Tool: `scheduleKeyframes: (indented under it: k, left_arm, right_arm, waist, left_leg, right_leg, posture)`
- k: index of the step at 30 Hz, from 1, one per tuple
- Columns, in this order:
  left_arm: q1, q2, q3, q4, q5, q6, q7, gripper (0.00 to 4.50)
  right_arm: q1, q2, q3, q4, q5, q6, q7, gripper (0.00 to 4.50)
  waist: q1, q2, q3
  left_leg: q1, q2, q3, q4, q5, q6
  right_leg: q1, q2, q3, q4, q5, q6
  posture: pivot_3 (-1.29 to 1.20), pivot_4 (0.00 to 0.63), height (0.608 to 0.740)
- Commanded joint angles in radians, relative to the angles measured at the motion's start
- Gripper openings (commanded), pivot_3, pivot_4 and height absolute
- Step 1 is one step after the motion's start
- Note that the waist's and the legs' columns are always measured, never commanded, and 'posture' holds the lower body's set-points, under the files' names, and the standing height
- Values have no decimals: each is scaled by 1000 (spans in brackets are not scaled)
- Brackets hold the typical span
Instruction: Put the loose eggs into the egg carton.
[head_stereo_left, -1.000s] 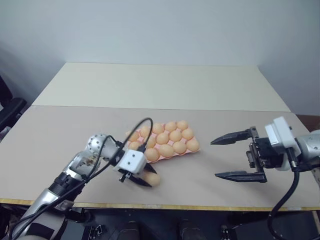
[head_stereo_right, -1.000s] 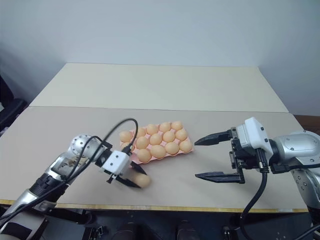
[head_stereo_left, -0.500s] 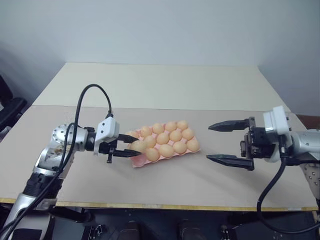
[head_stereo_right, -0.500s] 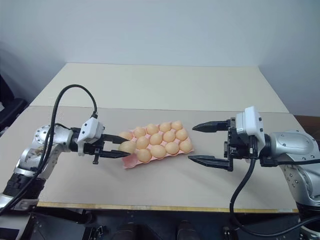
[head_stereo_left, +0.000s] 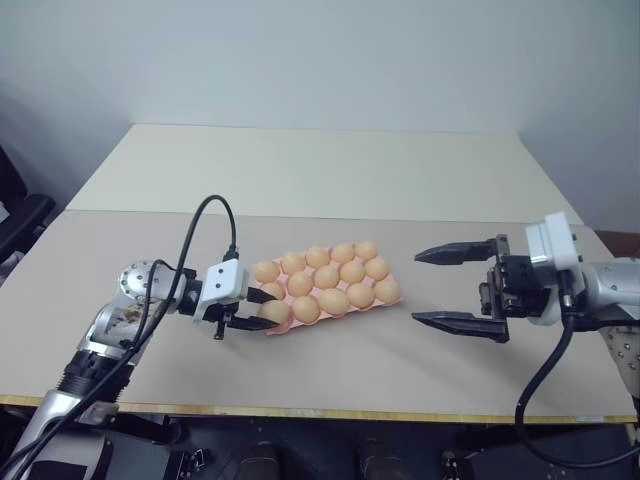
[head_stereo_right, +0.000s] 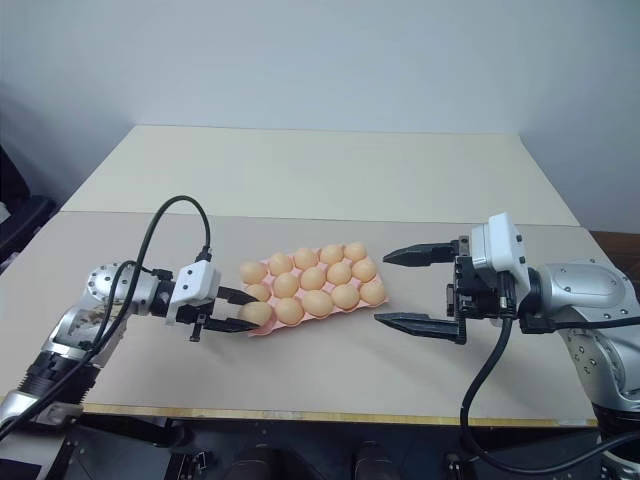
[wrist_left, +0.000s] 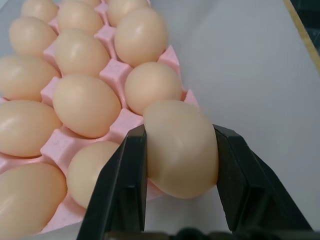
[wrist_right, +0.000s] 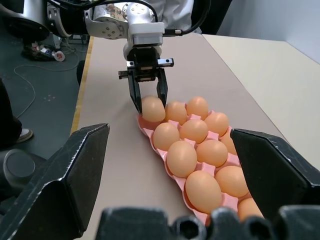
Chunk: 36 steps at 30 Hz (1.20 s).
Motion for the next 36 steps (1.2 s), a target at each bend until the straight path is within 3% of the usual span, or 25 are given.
scheduleKeyframes:
  k: [1,8,18,25,36]
  left_arm:
    - [-37,0,2,-6,-10,-3,-24,2305]
    - [-38,45,104,-33,-102,32,-54,4480]
    - [44,173,380,-20,-314,173,-71,4480]
    - [236,318,590,-31,-381,232,-133,4480]
    - [417,312,711,-249,-471,394,-22,4480]
  right_arm:
    - [-12,-14,-26,-19,18,3,0,4500]
    - [-3,-13,-32,-26,26,6,-3,4500]
    - [-23,-15,-23,0,21,1,20,4500]
    - [-5,-39,-45,33,13,-10,62,4500]
    - [20,-49,-68,54,-2,-15,70,4500]
  waist:
    - [-1,0,0]
    - [-6,0,0]
    - [-12,0,0]
    - [-28,0,0]
    - [-25,0,0]
  left_leg:
    - [0,0,0,0,0,0]
    - [0,0,0,0,0,0]
    - [0,0,0,0,0,0]
    - [0,1,0,-1,0,0]
    - [0,1,1,-1,0,0]
  right_leg:
    - [0,0,0,0,0,0]
    - [0,0,0,1,0,0]
    - [0,0,0,1,0,0]
    - [-1,0,0,0,0,0]
    - [-1,0,0,0,0,0]
  posture:
    - [0,150,740]
    - [0,150,740]
    - [0,150,740]
    - [0,150,740]
    - [0,150,740]
